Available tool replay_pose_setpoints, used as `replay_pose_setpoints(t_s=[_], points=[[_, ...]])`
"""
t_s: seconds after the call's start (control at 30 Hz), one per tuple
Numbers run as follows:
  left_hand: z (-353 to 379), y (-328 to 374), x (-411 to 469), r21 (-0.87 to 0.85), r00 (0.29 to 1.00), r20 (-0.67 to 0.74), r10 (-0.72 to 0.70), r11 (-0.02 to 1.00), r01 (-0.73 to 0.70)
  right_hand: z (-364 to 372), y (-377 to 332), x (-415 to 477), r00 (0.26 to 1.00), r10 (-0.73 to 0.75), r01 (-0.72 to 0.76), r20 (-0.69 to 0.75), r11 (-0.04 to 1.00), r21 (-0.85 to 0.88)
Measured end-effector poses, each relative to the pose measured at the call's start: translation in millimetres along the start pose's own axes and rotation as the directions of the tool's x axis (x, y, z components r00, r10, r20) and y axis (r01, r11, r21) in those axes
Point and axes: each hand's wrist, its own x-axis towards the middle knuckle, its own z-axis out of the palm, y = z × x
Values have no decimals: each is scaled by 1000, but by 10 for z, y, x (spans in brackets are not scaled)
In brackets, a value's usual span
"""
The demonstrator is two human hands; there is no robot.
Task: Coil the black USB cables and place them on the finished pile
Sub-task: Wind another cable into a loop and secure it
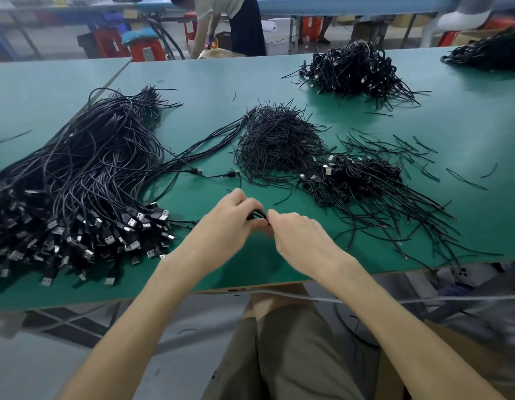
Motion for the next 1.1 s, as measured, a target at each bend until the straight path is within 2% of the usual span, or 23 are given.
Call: replay_pose_setpoints(t_s=[0.07, 0.1, 0.2, 0.3, 0.37, 0.43, 0.47, 0.5, 0.57, 0.6, 0.63, 0.67, 0.73, 0.77, 0.97, 1.1], points=[[38, -21, -46, 284, 988, 86, 128, 947, -147, 7, -22, -9, 1000, -23, 23, 14, 1000, -19], [57, -24, -59, 323, 981, 131, 141, 930, -176, 8, -19, -13, 999, -40, 41, 13, 999, -20], [64, 10, -60, 257, 983, 166, 74, 959, -116, 24, 53, -1, 998, -63, 61, -33, 997, -56], [130, 3, -49, 231, 993, 119, 0, 973, -28, 26, 89, 50, 990, -104, 103, -97, 995, -16], [149, -52, -14, 138, 991, 53, -119, 984, 111, 40, 129, 105, 974, -125, 102, -190, 987, -126], [154, -112, 61, -55, 959, -25, -283, 958, 281, -1, 192, 161, 917, -92, 0, -388, 973, -231], [151, -136, 105, -218, 927, -46, -373, 909, 355, -43, 224, 185, 868, -44, -58, -494, 980, -189], [154, -162, 150, -432, 888, -35, -458, 809, 399, -80, 270, 207, 814, 30, -103, -580, 990, -94], [151, -145, 217, -811, 831, 90, -549, 444, 381, -105, 367, 254, 734, 269, -161, -623, 961, 225], [147, -115, 244, -894, 828, 138, -544, 292, 340, -79, 400, 281, 722, 378, -173, -580, 910, 378], [153, -82, 272, -926, 831, 155, -534, 215, 310, -34, 413, 306, 742, 429, -175, -516, 866, 469], [171, -50, 303, -938, 835, 156, -527, 185, 292, 21, 409, 329, 784, 419, -171, -458, 855, 490], [225, 0, 371, -931, 834, 137, -534, 218, 293, 159, 400, 361, 854, 337, -158, -397, 894, 419], [258, 10, 391, -918, 833, 128, -538, 254, 305, 210, 409, 384, 865, 323, -166, -383, 906, 389], [464, -20, 362, -830, 851, 54, -523, 450, 329, 342, 469, 503, 877, 356, -249, -322, 911, 328], [510, 24, 364, -819, 864, 58, -501, 471, 328, 381, 503, 462, 883, 336, -274, -329, 936, 220]])
